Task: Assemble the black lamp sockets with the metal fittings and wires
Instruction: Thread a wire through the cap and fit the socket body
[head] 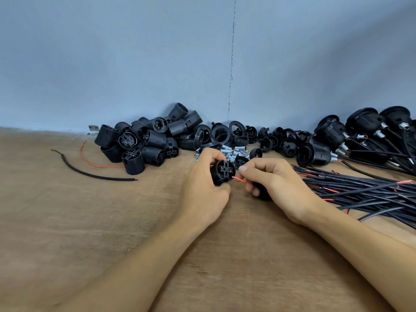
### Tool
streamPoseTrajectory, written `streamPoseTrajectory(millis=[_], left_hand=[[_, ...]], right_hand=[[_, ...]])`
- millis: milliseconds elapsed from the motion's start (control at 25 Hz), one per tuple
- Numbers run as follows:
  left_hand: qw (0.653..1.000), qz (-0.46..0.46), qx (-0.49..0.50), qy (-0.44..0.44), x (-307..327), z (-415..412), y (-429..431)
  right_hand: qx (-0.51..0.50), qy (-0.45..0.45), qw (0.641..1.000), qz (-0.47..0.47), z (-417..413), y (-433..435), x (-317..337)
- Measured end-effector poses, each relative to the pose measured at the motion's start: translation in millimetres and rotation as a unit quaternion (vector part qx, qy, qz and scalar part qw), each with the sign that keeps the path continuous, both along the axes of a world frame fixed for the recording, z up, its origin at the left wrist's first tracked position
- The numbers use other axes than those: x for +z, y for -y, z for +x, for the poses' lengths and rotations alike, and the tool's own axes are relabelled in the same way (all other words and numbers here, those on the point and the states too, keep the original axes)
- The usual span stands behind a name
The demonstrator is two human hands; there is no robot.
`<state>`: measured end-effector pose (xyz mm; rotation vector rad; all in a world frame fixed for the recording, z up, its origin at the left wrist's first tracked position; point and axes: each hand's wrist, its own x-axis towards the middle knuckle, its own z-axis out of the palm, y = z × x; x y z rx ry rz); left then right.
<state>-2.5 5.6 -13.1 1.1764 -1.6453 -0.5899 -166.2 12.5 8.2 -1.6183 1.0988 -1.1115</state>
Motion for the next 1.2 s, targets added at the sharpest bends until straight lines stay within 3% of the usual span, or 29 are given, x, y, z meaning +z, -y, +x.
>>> streamPoseTrajectory(millis=[320,1200], left_hand=[[0.999,-0.043,0.000,0.016,-0.8,0.6,-1.3],[0.998,-0.055,0.022,0.022,0.5,0.2,-2.2]], right_hand=[[0.038,-0.024,0.999,-0.001,-1.6,-0.2,1.2],[0.030,-0.020,0.999,-0.002,-2.3,0.7,-1.2]])
